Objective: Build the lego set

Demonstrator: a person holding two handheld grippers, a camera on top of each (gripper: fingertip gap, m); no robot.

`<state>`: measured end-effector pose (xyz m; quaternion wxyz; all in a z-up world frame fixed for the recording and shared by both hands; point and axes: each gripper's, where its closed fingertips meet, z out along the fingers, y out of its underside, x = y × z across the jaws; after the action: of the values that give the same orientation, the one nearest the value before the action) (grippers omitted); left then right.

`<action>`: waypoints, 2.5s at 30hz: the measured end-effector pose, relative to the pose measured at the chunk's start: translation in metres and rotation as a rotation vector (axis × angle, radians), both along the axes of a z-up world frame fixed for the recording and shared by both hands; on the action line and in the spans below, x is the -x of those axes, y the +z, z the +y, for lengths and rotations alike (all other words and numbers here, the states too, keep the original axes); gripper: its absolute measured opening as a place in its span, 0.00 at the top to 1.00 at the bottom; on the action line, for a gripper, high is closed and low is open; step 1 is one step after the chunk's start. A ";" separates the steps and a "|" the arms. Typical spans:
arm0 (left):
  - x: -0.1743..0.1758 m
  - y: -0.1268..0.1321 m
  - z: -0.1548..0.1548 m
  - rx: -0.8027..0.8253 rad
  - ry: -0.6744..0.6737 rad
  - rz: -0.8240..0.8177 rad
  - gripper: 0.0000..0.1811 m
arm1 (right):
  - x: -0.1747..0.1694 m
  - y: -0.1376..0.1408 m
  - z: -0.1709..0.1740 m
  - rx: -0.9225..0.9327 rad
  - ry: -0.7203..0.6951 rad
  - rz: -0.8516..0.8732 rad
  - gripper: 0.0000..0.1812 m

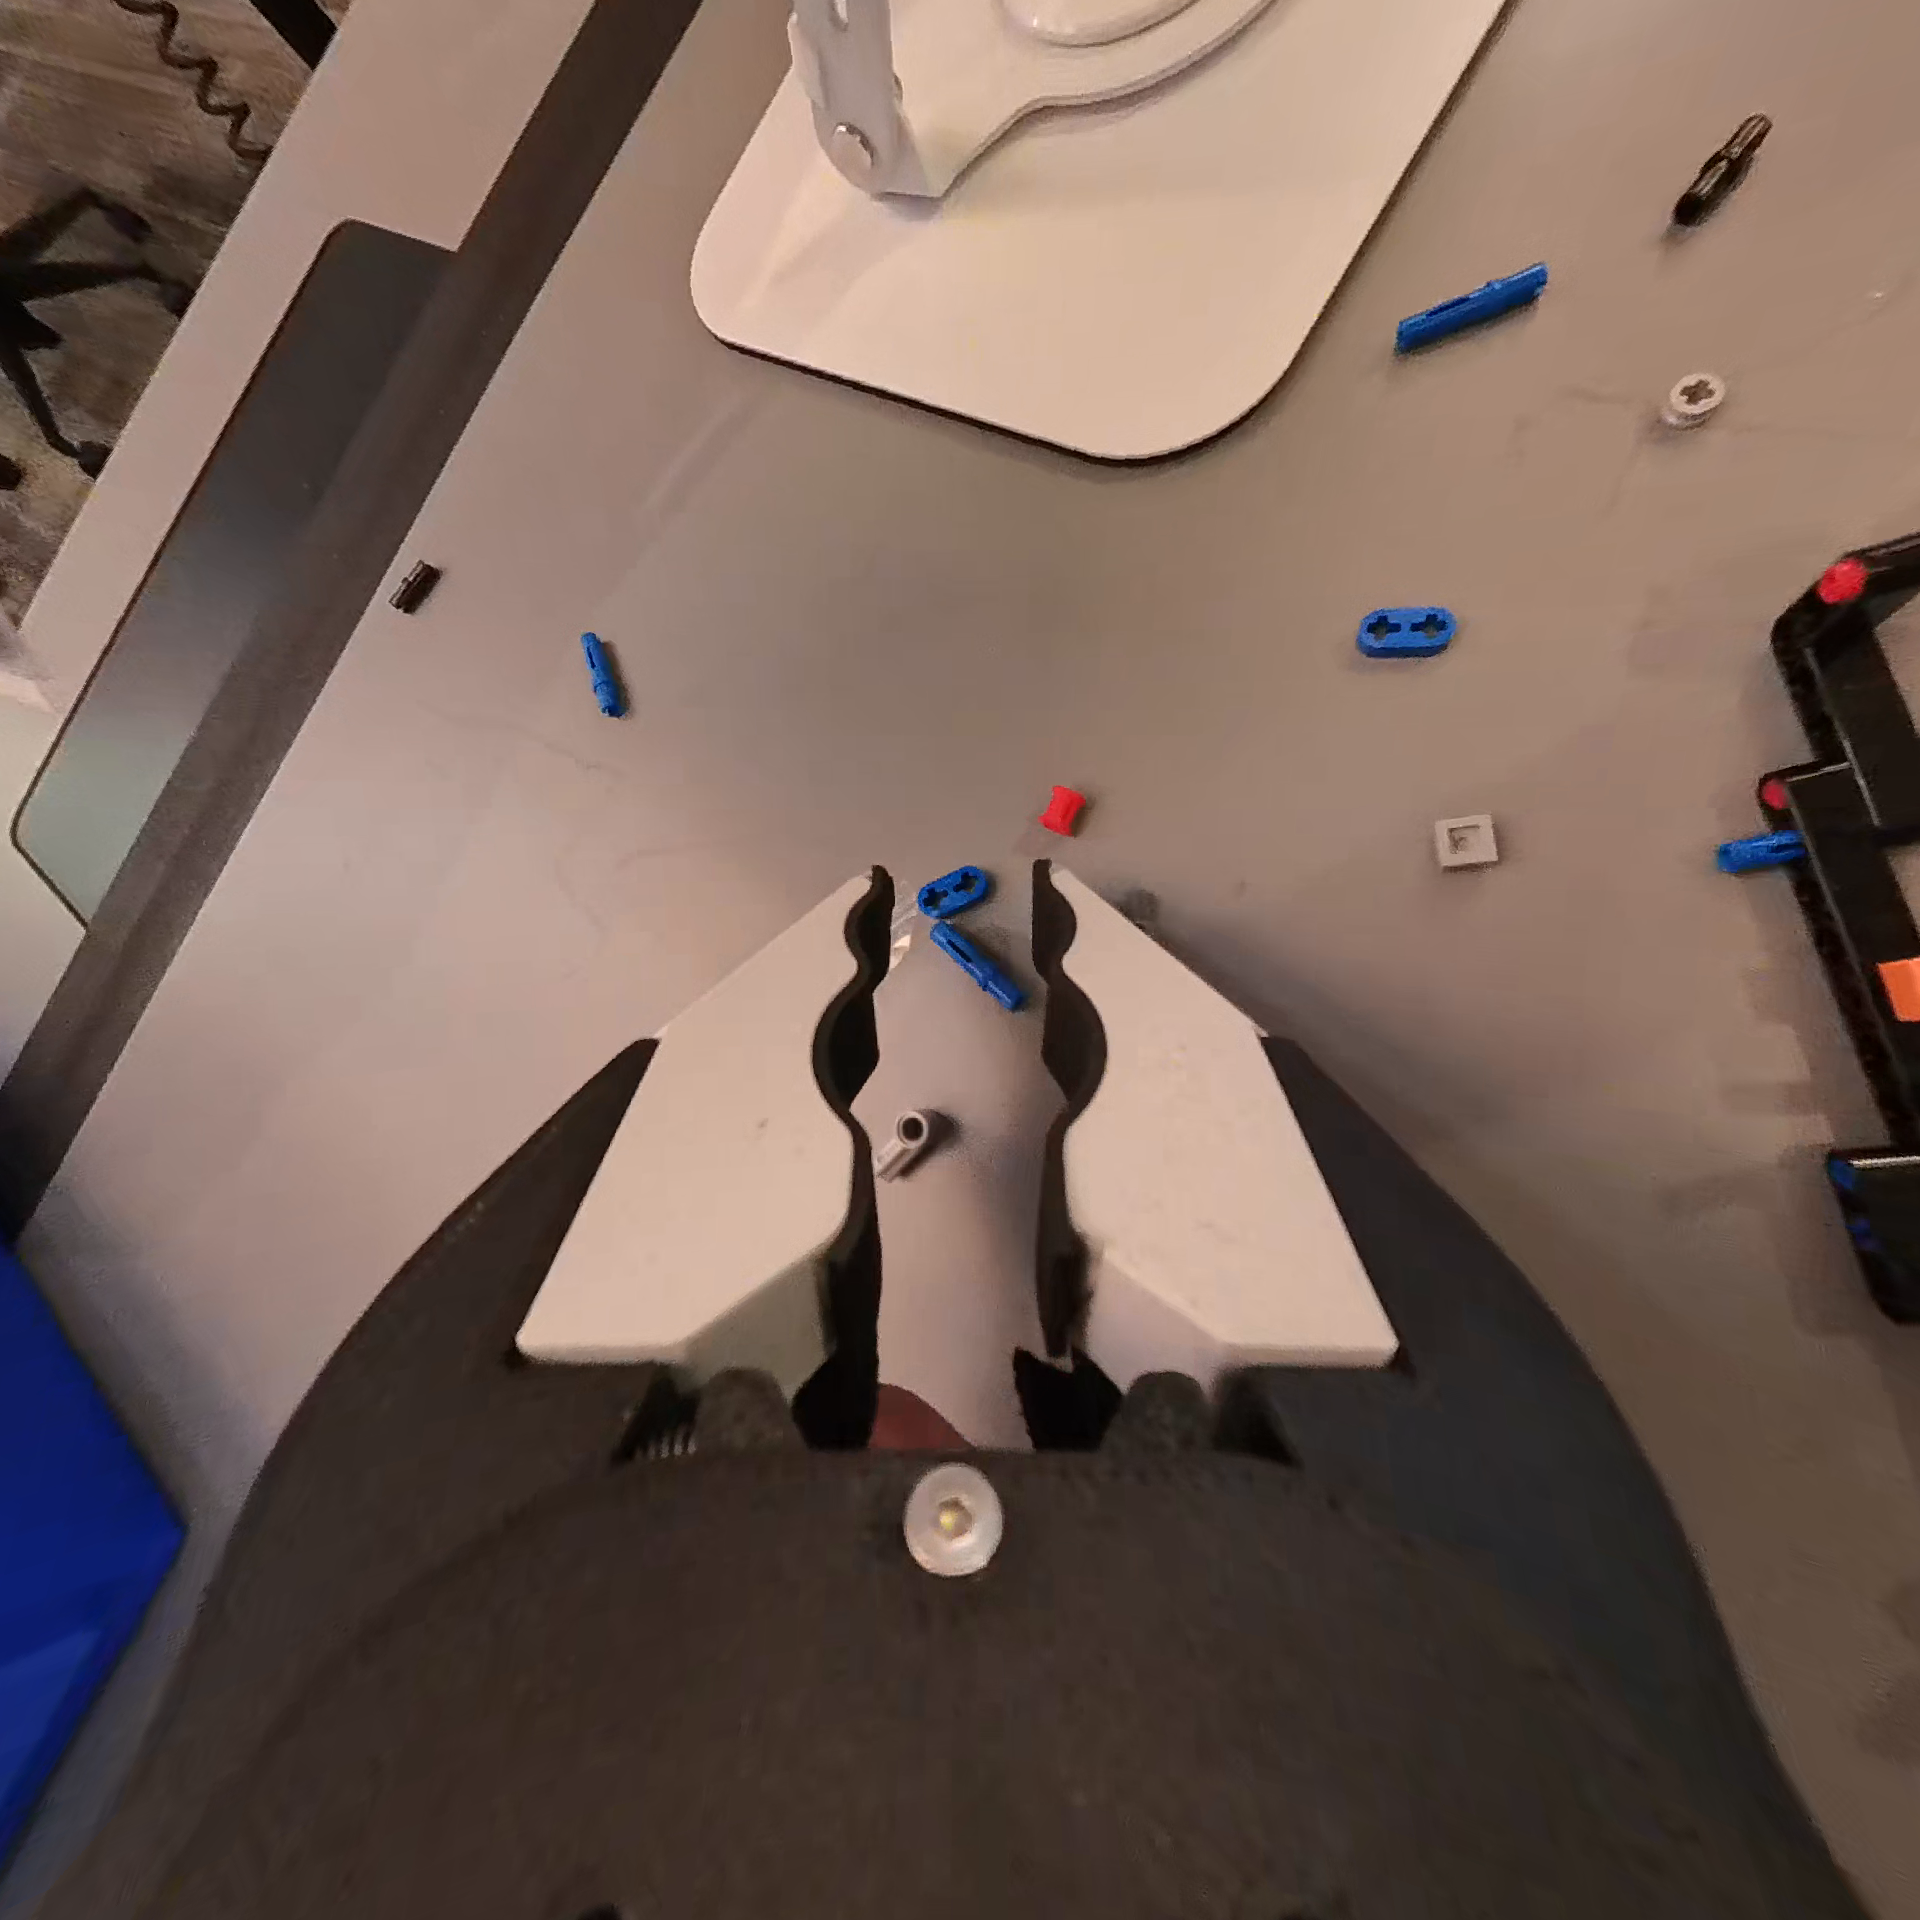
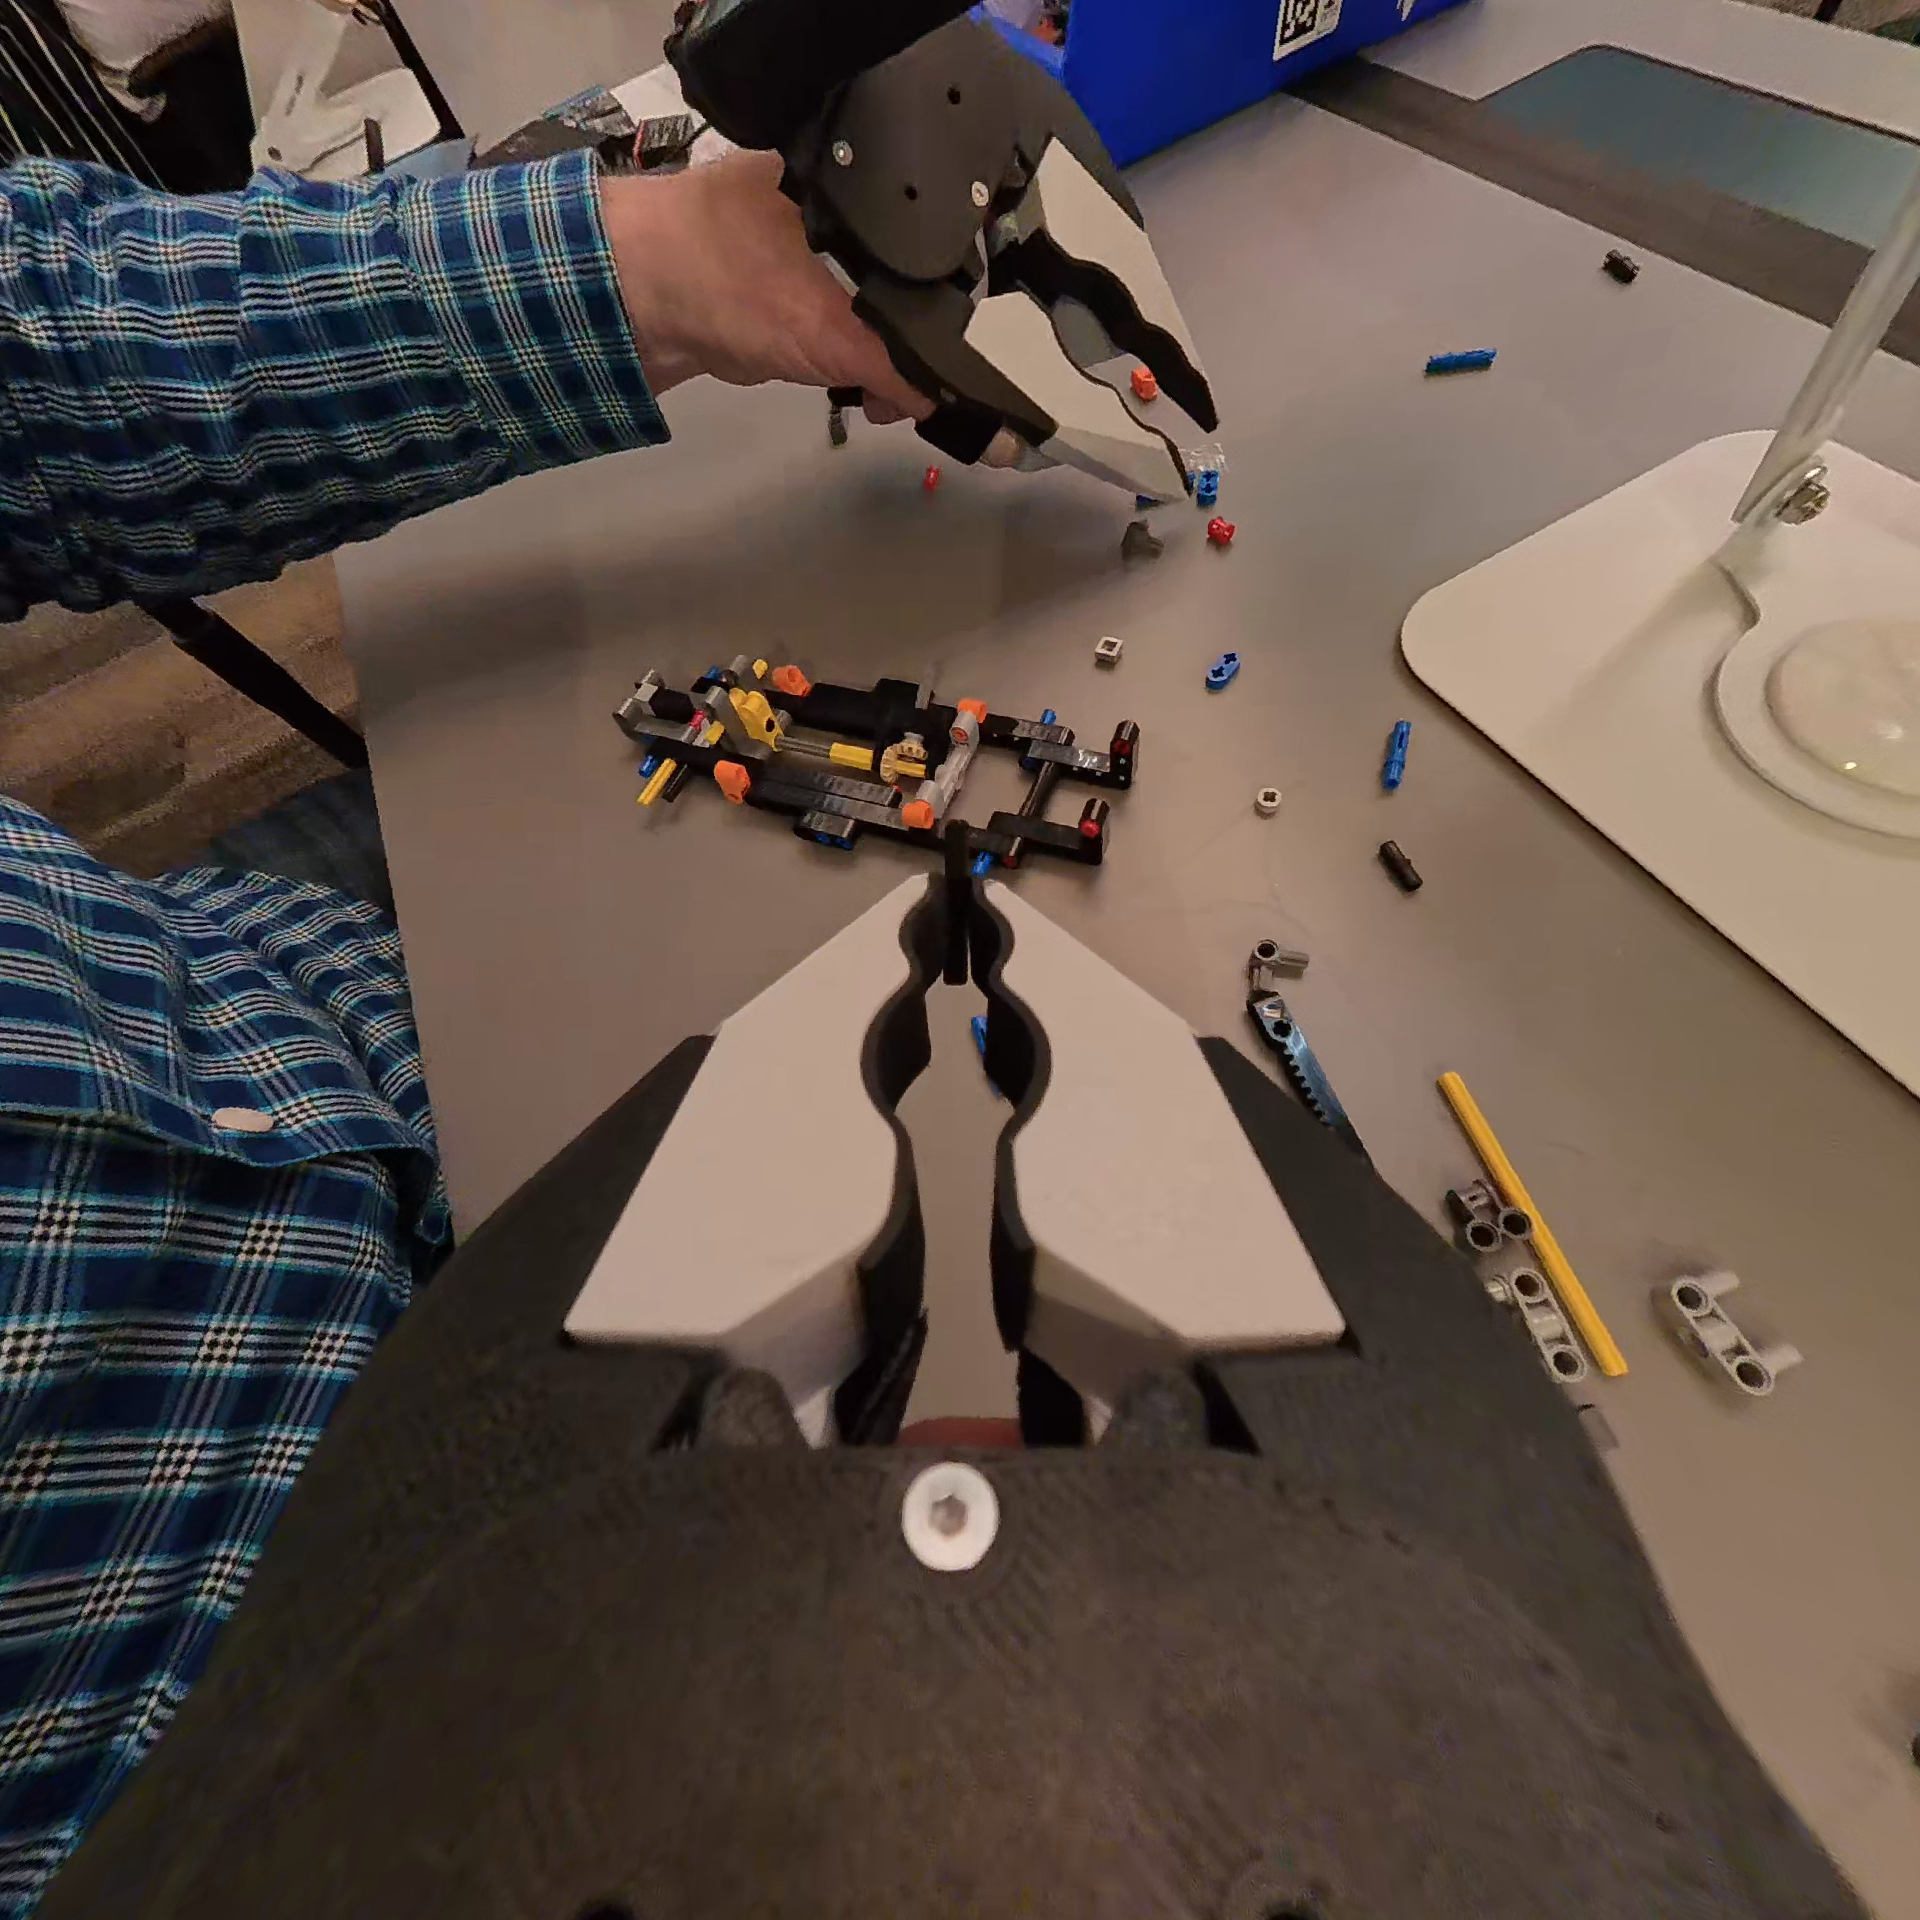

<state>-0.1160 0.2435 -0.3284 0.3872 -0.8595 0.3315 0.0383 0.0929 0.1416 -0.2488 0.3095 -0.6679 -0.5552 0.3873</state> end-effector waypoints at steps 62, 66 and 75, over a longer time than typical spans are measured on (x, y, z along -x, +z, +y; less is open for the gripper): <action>0.022 0.018 -0.018 0.010 -0.049 -0.116 0.84 | 0.065 -0.008 0.017 0.003 0.060 0.075 1.00; 0.020 0.018 -0.019 0.010 -0.057 -0.130 0.83 | 0.075 -0.009 0.019 0.007 0.067 0.087 1.00; 0.023 0.018 -0.019 0.014 -0.033 -0.131 0.83 | 0.075 -0.009 0.026 0.031 0.052 0.133 1.00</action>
<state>-0.1389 0.2244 -0.3102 0.4025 -0.8573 0.3199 -0.0269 0.0182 0.1675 -0.2573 0.3249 -0.6308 -0.5445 0.4473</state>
